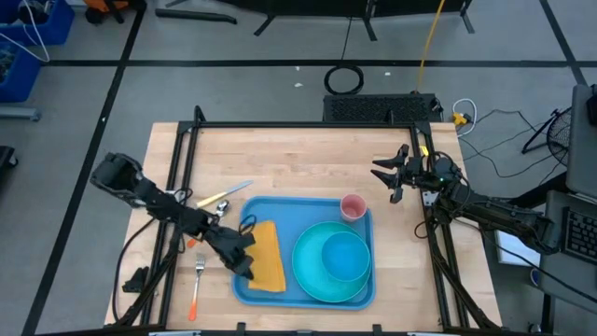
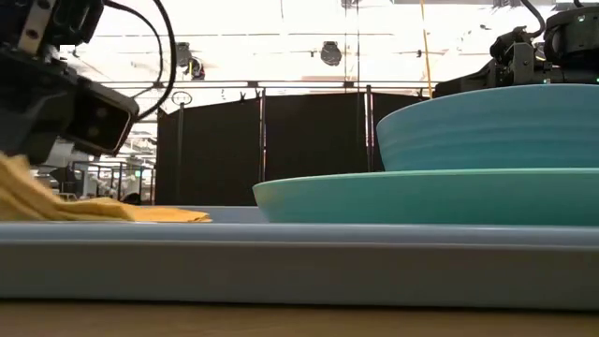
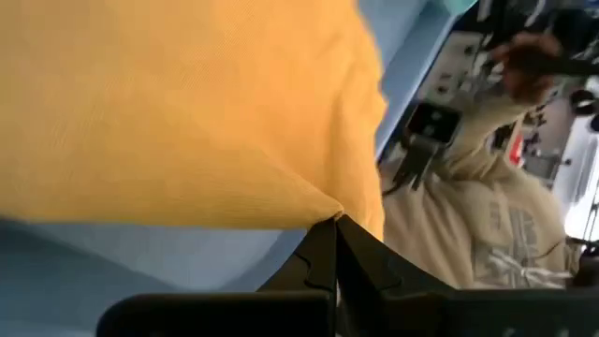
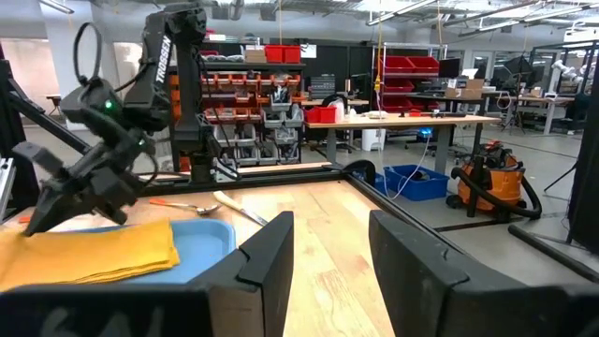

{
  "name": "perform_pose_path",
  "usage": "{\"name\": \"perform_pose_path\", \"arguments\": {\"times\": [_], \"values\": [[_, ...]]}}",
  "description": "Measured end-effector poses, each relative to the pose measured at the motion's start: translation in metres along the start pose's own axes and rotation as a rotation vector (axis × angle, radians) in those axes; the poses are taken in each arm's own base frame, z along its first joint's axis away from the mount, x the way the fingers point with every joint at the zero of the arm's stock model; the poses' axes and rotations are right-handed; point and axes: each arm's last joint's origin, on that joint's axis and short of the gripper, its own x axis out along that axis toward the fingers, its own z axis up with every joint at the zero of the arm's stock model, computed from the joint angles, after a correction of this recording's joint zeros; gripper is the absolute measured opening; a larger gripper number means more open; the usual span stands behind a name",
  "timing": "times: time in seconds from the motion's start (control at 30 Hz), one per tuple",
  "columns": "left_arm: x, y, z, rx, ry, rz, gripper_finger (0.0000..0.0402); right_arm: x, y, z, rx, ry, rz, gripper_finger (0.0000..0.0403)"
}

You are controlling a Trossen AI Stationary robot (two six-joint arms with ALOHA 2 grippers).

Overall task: Set up tray
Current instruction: Put the yellow napkin on the blue serving tray to the left of the green plate, then put the orange fork on the yellow napkin to the left of the green plate on the blue tray

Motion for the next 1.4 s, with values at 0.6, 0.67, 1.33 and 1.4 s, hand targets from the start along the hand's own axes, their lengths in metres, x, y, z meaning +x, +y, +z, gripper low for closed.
{"name": "perform_pose_path", "arguments": {"times": [0.6,0.67,1.33,1.4], "values": [[0.004,0.011,0.009,-0.093,0.012,0.071,0.0042,0.0,0.0,0.0,0.0,0.0,0.0,0.013],[0.003,0.01,0.01,-0.094,0.002,0.069,0.0048,0.0,0.0,0.0,0.0,0.0,0.0,0.013],[-0.038,-0.017,0.009,0.207,-0.206,0.021,0.0092,0.0,0.0,0.0,-0.003,0.0,0.0,0.013],[-0.049,-0.015,0.007,0.197,-0.251,0.075,0.0086,0.0,0.0,0.0,-0.003,0.001,0.0,0.013]]}}
